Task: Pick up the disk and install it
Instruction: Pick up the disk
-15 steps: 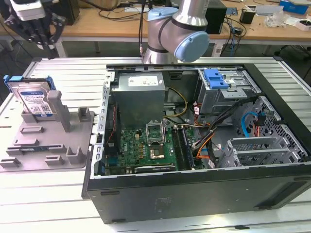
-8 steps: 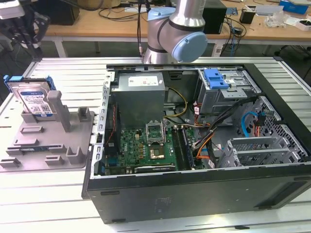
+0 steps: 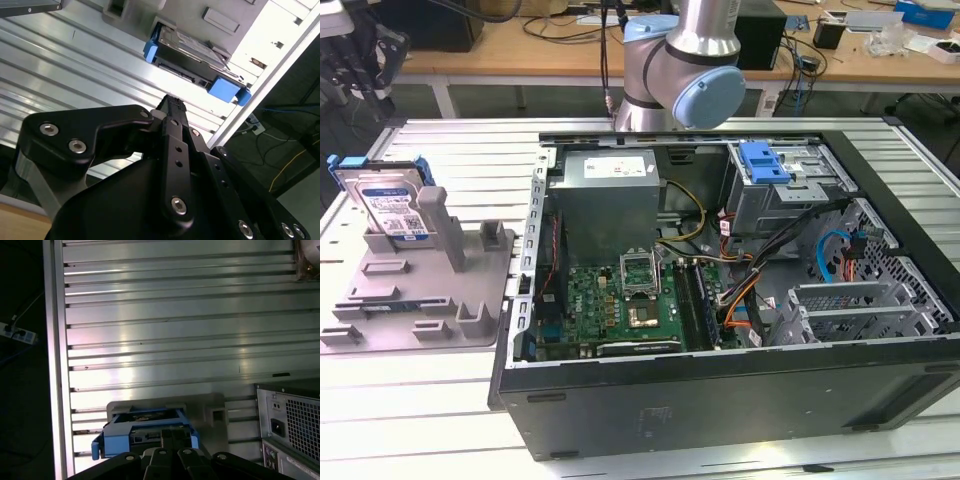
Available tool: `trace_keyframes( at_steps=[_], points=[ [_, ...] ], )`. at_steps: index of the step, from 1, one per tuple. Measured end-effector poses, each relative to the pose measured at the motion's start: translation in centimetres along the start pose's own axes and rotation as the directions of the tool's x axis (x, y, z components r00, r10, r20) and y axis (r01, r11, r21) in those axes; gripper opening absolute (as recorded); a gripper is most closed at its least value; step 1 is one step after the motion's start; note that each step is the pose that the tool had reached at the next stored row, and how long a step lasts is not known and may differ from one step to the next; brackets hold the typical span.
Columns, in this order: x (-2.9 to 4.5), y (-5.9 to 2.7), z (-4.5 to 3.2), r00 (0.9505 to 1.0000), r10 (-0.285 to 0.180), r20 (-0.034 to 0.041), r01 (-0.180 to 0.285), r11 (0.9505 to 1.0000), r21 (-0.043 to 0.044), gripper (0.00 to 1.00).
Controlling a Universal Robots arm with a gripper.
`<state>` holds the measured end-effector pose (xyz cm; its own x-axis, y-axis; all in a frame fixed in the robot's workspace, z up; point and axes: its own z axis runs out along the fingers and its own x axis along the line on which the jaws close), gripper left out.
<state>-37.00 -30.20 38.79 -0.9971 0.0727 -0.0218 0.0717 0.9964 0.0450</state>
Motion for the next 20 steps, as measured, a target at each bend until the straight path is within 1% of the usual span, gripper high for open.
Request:
trace_keyframes(
  at_steps=[13, 15, 17, 18, 19, 20],
  points=[
    [0.0, 0.0, 0.0, 1.0, -0.006, -0.0004, 0.006, 1.0, -0.0001, 0.11],
    [0.03, 0.0, 0.01, 0.9996, -0.03, -0.0012, 0.03, 0.9996, -0.0007, 0.11],
    [0.07, -0.01, -0.01, 0.9975, -0.071, -0.0033, 0.071, 0.9975, -0.0017, 0.11],
    [0.08, -0.01, -0.01, 0.996, -0.089, -0.0041, 0.089, 0.9961, -0.002, 0.11],
    [0.1, 0.0, -0.01, 0.9929, -0.119, -0.0054, 0.119, 0.9929, -0.0028, 0.11],
    [0.1, 0.0, -0.01, 0.9906, -0.137, -0.0061, 0.137, 0.9906, -0.0033, 0.11]
  ],
)
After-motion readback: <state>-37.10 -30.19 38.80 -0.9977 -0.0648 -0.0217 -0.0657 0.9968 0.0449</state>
